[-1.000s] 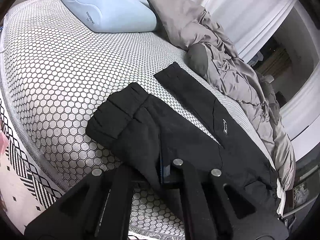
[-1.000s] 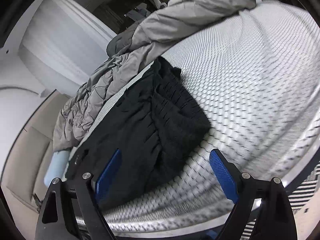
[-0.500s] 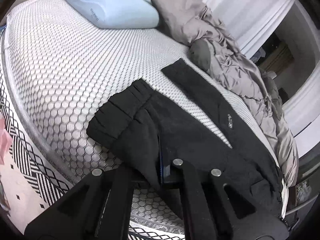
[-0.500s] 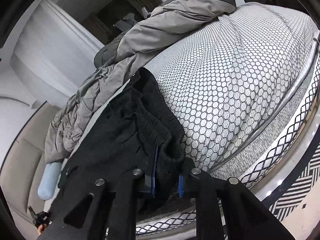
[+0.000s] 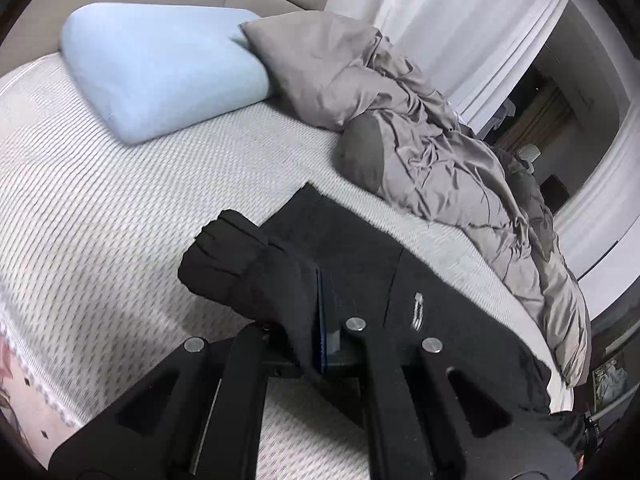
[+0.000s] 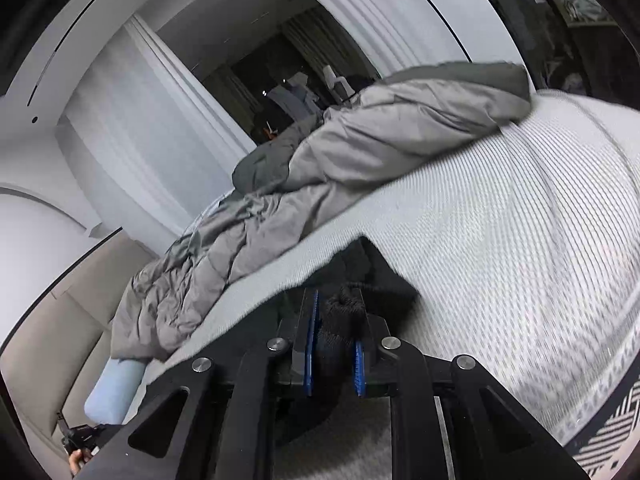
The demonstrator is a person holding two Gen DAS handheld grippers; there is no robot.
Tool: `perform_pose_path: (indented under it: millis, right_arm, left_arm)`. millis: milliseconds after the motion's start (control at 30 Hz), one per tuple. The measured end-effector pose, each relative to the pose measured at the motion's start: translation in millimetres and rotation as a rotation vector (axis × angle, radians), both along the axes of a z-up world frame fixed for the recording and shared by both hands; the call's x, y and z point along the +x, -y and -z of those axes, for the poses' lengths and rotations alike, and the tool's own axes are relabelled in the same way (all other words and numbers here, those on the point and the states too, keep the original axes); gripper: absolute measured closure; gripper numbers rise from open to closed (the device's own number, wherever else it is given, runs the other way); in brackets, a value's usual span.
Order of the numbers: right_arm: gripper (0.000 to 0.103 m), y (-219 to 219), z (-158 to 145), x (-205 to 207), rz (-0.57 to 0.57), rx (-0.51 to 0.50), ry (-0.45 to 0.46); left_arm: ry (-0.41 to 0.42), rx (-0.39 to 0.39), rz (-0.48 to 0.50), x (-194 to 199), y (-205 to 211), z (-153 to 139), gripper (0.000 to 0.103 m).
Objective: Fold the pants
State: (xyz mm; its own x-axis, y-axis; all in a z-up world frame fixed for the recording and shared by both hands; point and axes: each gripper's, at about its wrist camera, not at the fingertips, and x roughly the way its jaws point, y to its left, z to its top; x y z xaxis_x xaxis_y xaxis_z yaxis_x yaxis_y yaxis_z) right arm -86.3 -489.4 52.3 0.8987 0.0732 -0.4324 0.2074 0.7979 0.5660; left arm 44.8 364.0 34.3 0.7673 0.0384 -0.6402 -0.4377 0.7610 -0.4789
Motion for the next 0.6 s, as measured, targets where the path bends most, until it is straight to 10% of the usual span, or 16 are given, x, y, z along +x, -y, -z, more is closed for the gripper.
perform_pose_path:
  millis: [333, 467, 600]
  right_arm:
    - [0.088, 5.8, -16.7, 168.8, 0.012, -0.079, -0.095]
    - [0.052, 11.2, 1.2, 245.1, 0.069, -0.169, -0.180]
    - [0.045, 19.7, 11.0, 261.9, 0.130, -0.170, -0.218]
  left_arm:
    - [-0.173, 0.054, 0.021, 204.8, -6.8, 9.4, 0.096]
    - [-0.254, 0.004, 0.027, 258.8, -22.7, 38.5, 0.081]
    - [-0.255, 0.011, 0.063, 264.3, -26.4, 39.5, 0.055]
